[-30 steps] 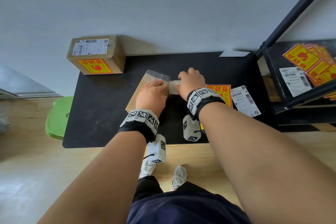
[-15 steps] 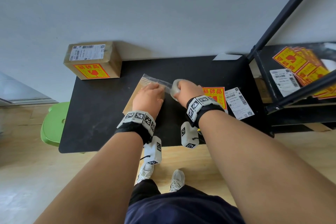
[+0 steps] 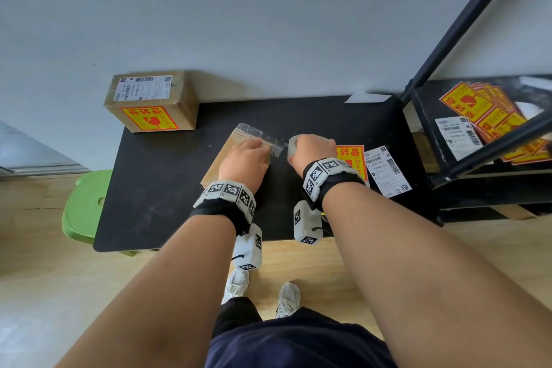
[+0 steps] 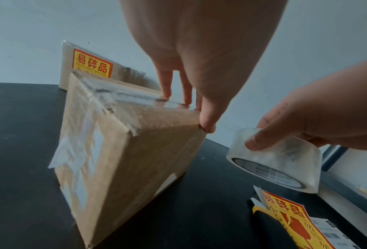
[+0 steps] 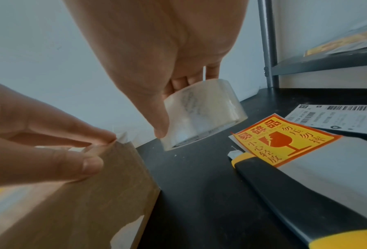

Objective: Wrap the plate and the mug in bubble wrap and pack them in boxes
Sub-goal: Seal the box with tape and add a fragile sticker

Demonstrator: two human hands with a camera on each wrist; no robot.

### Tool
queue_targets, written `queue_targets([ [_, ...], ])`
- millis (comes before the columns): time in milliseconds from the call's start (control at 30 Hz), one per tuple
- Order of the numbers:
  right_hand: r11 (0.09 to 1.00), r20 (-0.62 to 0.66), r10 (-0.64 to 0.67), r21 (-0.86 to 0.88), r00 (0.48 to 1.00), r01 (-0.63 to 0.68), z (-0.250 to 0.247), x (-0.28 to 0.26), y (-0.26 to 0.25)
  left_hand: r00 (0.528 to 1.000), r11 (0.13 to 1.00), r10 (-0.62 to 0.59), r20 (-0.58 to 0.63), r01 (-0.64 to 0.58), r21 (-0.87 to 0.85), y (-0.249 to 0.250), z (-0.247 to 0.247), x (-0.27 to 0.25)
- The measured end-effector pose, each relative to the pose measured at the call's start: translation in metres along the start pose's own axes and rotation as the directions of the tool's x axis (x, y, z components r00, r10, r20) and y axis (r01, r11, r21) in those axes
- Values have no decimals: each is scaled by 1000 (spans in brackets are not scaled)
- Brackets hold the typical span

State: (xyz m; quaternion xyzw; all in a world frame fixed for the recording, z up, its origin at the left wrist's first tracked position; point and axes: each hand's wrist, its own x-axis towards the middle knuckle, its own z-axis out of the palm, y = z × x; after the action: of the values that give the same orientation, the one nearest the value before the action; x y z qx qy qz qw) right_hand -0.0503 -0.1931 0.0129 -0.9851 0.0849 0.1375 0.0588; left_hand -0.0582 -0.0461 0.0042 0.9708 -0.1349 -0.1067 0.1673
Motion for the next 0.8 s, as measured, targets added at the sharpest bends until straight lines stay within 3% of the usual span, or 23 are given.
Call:
queue_targets([
  [133,997,52,74,-20,996,-74,-1,-9,9,999,1000,-2,35,1,28,0,-6,5],
  [200,985,89,128,102,988,-137,-1,-11,19,998,999,16,57,-19,51,-1,-8,7],
  [267,934,137,183,284,974,-216,1,-14,27,999,999,17,41,-19,48,0,-6,8],
  [367,830,196,211,482,958,-281,3,-17,30,997,998,25,-80,-30,-54,11,-1,6],
  [500,706,269,239,611,933,-357,-10,-23,31,994,984,43,-97,-59,-168,33,2,7],
  [567,666,261,253,651,932,-364,-15,-26,34,999,980,13,-37,-20,-196,42,0,9],
  [667,659,261,167,687,951,-305,-19,-34,39,999,975,-4,42,13,-221,49,0,13],
  [800,567,234,137,778,963,-270,-18,-38,44,999,974,1,36,7,-226,55,2,16],
])
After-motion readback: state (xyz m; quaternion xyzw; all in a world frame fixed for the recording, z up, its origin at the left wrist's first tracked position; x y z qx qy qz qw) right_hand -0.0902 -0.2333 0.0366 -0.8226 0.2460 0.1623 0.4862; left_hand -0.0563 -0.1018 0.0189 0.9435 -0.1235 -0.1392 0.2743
